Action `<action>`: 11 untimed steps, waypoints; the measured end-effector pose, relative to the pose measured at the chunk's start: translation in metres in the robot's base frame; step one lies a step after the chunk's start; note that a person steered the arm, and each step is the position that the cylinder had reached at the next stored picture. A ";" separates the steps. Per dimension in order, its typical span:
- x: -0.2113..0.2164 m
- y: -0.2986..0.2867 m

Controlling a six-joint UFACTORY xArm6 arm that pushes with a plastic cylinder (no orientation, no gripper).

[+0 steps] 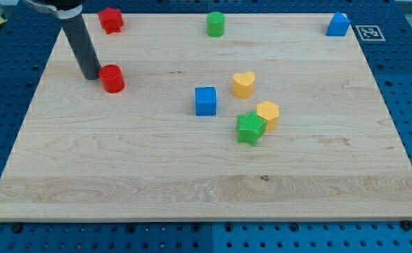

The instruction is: Slide the red circle to the left of blue cube

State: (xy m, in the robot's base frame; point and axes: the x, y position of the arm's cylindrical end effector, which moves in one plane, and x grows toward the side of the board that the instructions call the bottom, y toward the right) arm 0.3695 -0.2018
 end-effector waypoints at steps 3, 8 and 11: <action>0.018 0.033; 0.074 0.163; 0.011 0.077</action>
